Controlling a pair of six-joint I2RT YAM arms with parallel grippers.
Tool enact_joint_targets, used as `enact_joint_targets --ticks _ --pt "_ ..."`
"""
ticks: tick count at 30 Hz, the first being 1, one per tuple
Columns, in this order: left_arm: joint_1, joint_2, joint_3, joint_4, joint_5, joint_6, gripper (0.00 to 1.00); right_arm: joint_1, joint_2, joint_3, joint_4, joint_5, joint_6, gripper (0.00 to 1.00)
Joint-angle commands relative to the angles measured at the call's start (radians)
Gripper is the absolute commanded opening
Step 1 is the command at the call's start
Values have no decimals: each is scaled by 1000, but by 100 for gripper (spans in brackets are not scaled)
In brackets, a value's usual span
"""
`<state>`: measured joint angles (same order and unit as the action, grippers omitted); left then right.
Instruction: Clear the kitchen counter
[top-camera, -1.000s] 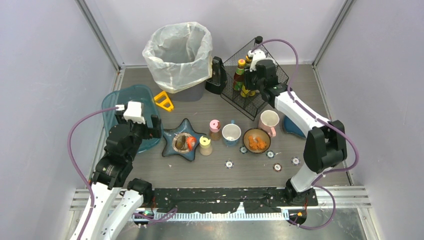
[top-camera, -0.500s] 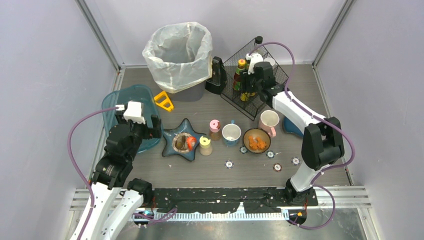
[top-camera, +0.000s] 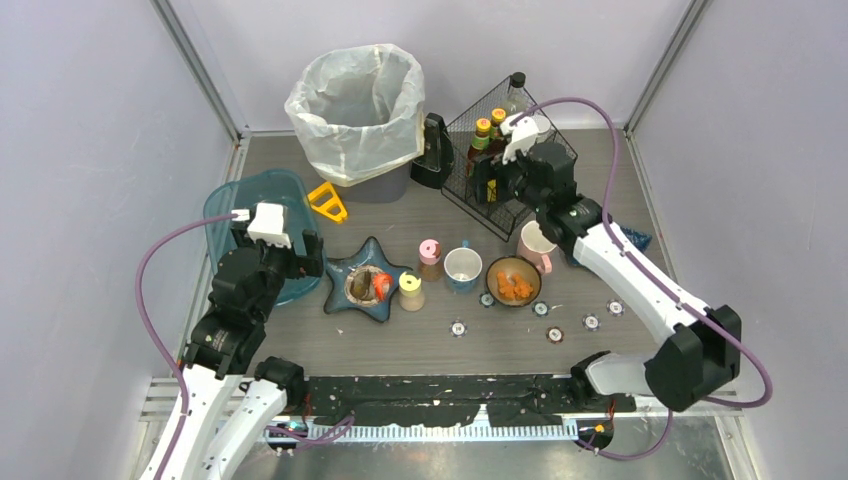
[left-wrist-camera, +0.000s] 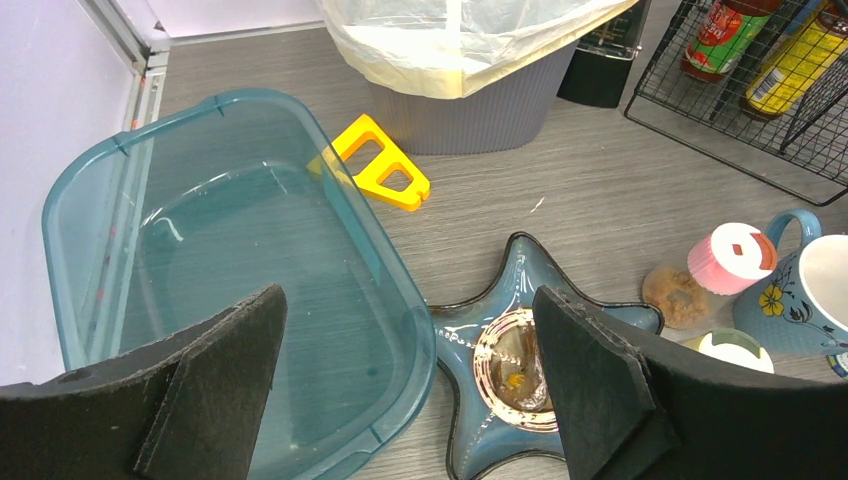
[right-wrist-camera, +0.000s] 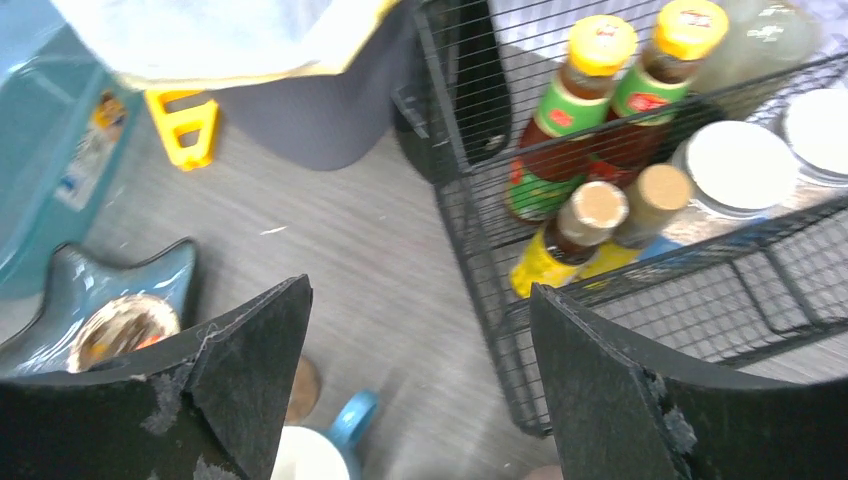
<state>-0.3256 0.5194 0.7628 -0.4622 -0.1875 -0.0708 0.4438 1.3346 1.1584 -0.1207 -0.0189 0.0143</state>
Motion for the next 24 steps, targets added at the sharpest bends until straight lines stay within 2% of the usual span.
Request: enact_joint_targets --ticks 1,8,16,24 --pt "-3 4 26 33 18 -5 95 60 -65 -53 9 -112 -22 86" --pt "-3 7 26 34 22 -4 95 164 -36 -85 -48 -244 -180 87" --pt "-3 12 26 31 22 -2 95 181 145 -49 -81 -415 -359 87" --pt "-3 13 26 31 23 -1 95 206 284 16 -118 -453 -413 87"
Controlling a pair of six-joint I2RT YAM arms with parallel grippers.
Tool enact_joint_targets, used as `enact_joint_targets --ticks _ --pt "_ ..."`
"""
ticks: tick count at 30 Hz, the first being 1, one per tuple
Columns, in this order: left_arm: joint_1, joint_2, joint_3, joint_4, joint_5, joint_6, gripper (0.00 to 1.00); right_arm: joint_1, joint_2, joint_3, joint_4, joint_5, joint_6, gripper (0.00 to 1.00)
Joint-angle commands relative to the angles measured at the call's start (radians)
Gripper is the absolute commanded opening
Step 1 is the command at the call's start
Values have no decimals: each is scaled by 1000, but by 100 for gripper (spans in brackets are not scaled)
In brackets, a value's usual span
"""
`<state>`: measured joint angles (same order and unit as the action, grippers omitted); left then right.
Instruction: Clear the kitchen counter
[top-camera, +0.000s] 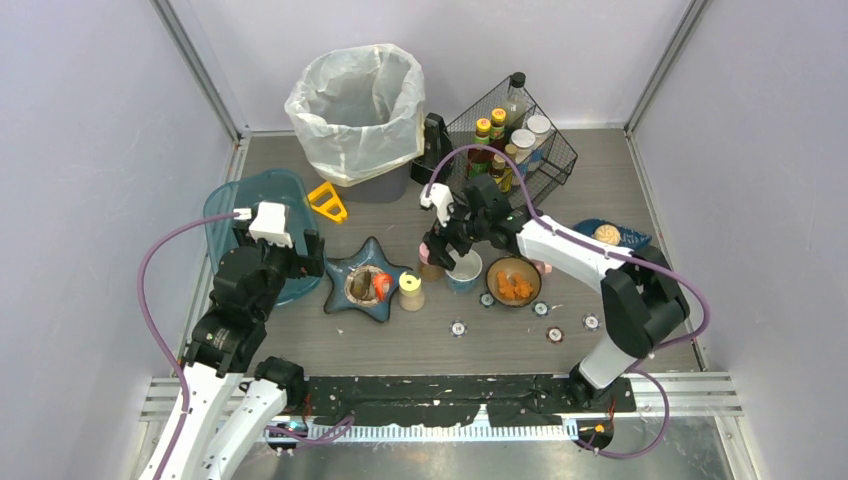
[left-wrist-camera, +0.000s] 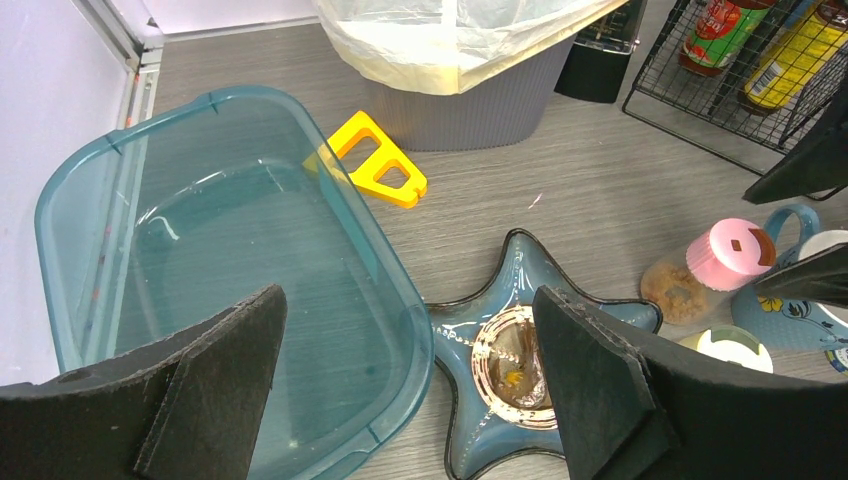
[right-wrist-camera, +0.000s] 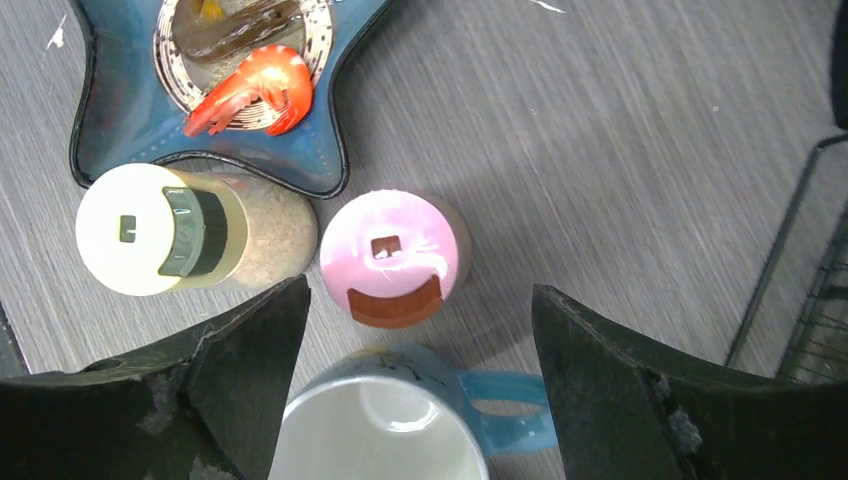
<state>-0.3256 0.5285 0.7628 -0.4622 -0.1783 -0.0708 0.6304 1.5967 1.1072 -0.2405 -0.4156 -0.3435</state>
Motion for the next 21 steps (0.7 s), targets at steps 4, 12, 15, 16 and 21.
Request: enact_joint_targets --ticks 4,12,15,16,21 --pt "-3 3 27 31 15 0 95 34 56 77 9 -51 -66 87" --pt "-3 -1 28 31 16 0 95 35 99 114 -8 0 -74 44" --pt "-3 -4 27 31 15 1 95 35 58 113 -2 7 -65 17" --pt "-3 -4 27 31 16 1 95 35 32 111 4 11 -57 11" --pt "-3 -7 28 30 16 1 95 35 -91 113 43 45 -10 5"
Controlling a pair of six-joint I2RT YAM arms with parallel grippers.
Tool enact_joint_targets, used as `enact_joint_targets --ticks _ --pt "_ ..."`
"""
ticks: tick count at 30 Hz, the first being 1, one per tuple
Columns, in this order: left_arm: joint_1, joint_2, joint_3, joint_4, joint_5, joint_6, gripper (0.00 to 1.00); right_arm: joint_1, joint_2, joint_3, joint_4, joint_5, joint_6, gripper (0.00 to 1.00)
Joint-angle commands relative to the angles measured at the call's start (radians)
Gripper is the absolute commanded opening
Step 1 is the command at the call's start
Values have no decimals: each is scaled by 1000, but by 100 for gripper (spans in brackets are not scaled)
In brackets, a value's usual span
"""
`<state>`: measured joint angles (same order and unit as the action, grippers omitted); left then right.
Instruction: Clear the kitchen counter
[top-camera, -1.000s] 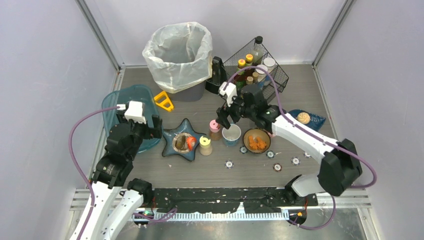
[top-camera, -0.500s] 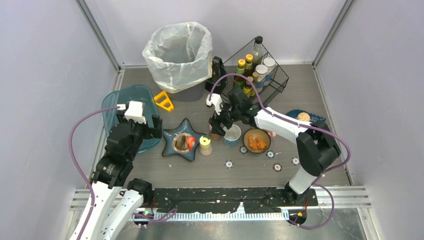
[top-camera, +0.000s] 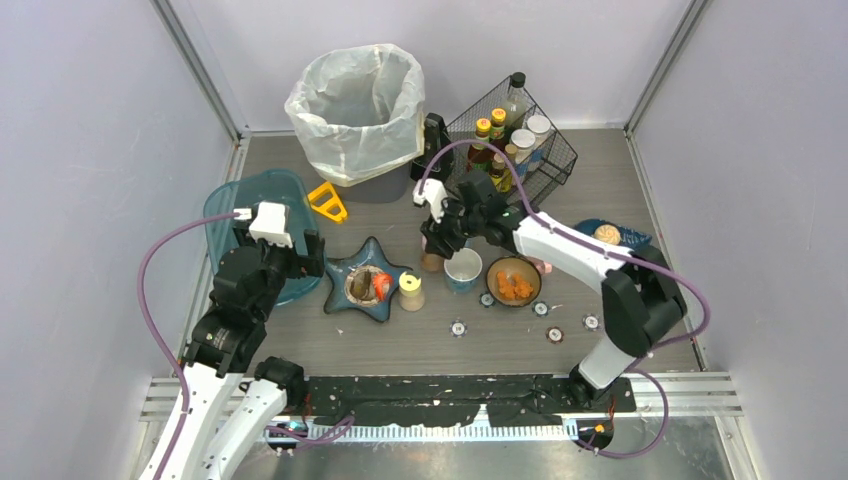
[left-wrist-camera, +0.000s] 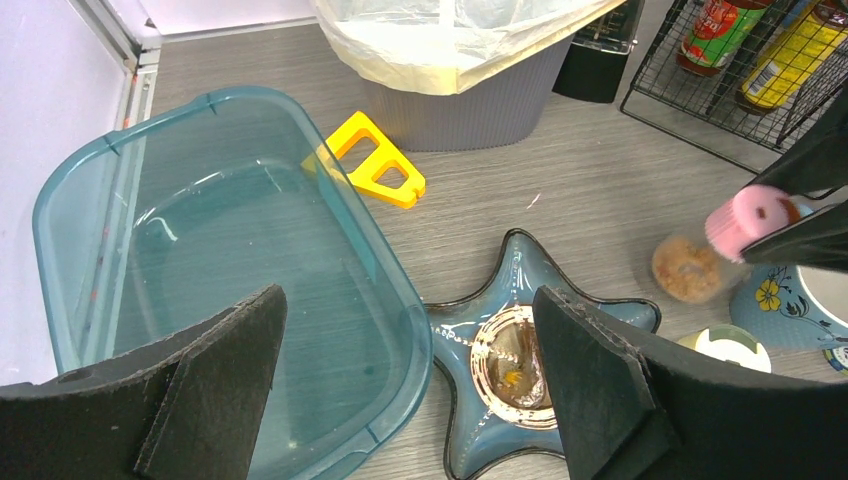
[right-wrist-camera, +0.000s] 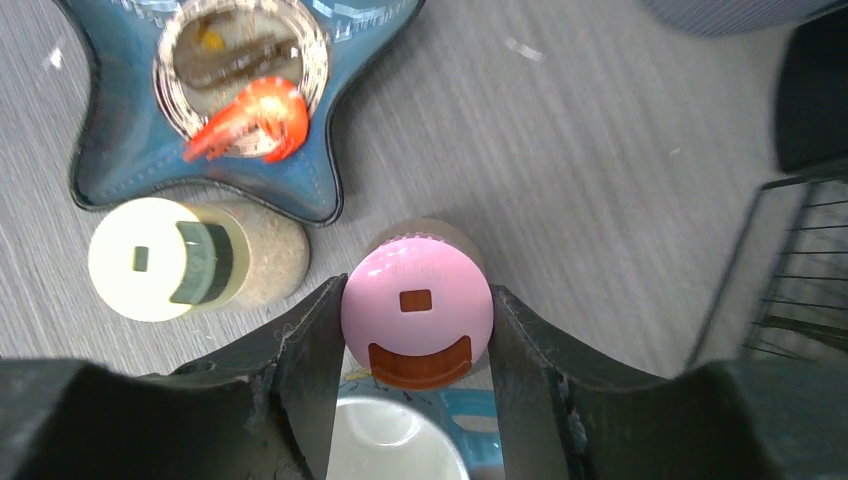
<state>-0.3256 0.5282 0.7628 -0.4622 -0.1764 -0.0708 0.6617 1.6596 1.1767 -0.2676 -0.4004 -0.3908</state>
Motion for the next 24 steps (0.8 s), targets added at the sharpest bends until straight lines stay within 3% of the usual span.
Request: enact_joint_targets --ticks 1,11,15,24 --pt "-3 -8 28 31 14 1 95 4 -193 46 81 36 43 6" --pt "-3 -11 27 32 23 -3 95 -48 -374 132 55 369 114 6" --pt "-3 -9 28 32 27 -4 95 -178 -424 149 58 475 200 5" --pt "-3 -8 26 33 28 -5 95 -449 -407 125 138 480 292 5"
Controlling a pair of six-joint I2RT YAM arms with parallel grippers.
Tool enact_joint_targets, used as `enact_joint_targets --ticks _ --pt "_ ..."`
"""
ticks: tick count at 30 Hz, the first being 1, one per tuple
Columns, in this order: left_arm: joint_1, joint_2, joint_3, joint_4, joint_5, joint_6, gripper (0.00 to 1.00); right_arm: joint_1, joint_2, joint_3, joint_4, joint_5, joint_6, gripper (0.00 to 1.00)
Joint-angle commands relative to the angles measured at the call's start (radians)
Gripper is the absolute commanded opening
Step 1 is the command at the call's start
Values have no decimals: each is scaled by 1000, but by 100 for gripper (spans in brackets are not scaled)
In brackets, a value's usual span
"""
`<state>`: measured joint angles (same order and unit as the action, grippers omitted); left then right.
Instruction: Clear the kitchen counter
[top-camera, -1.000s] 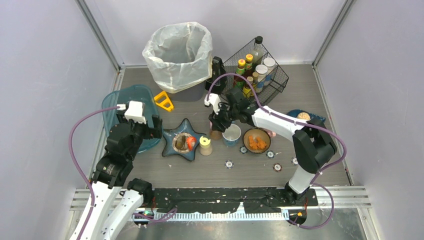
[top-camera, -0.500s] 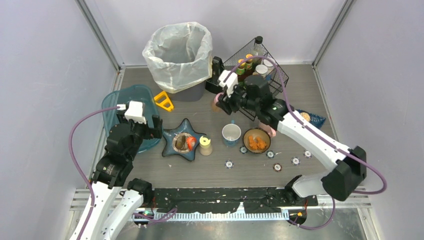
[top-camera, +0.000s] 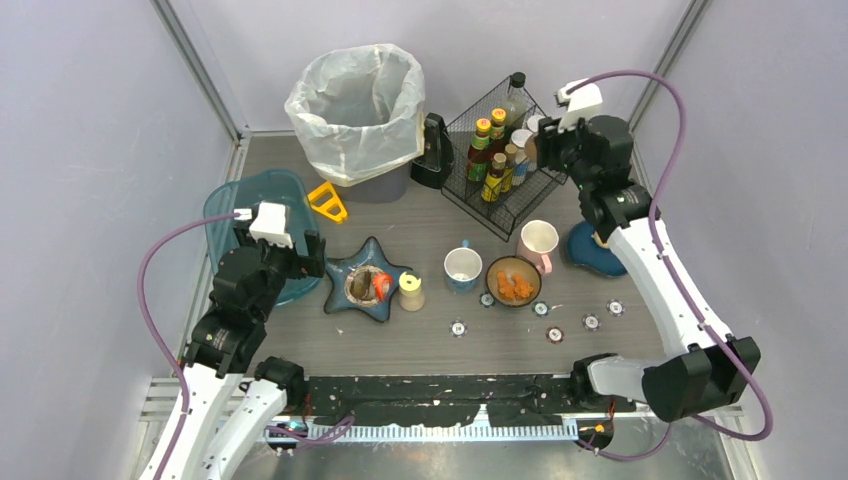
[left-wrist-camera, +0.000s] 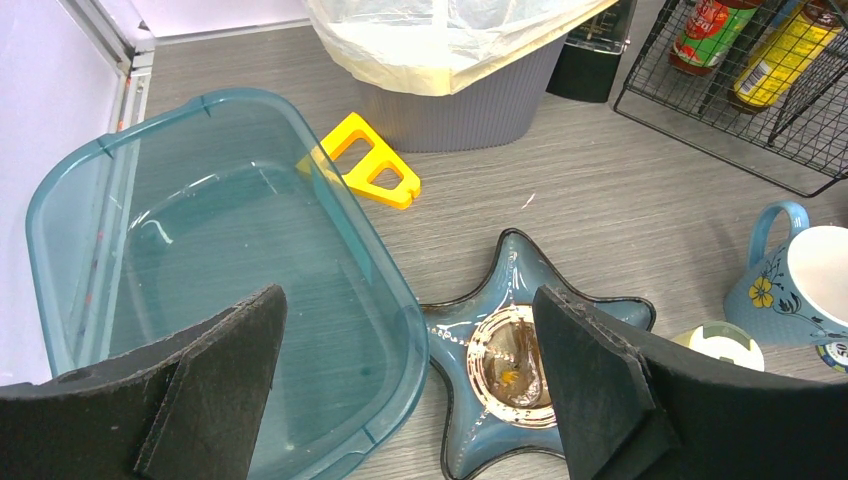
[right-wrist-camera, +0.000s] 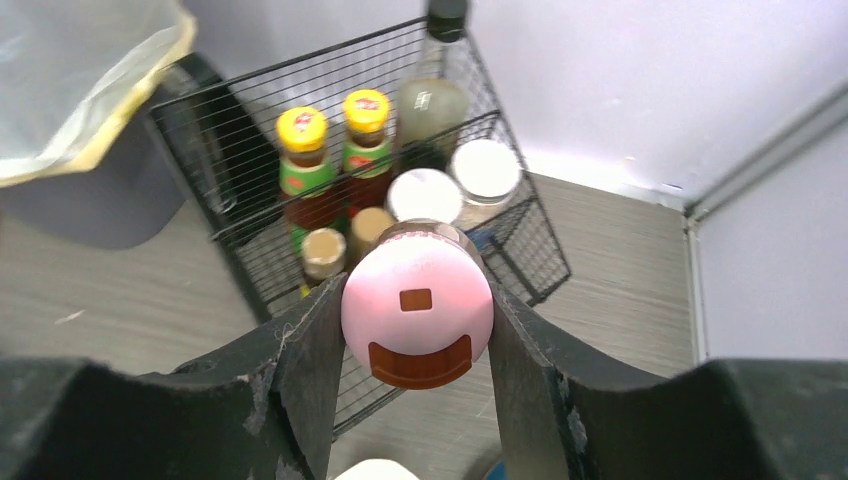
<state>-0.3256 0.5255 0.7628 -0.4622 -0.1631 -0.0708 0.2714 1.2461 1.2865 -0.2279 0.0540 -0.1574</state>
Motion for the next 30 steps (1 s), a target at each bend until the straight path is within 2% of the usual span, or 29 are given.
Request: enact_joint_targets --ticks 1,6,10,17,30 --pt "-3 -4 27 33 14 -5 95 -90 33 16 103 25 73 5" --pt "-3 -1 26 32 14 -4 95 -170 130 24 170 17 114 5" --pt "-3 0 26 33 11 -2 95 -213 226 74 147 6 142 5" --pt "-3 5 26 33 7 -1 95 -238 325 71 183 22 155 5" --pt "-3 10 24 33 4 3 95 -257 471 130 264 -77 151 5"
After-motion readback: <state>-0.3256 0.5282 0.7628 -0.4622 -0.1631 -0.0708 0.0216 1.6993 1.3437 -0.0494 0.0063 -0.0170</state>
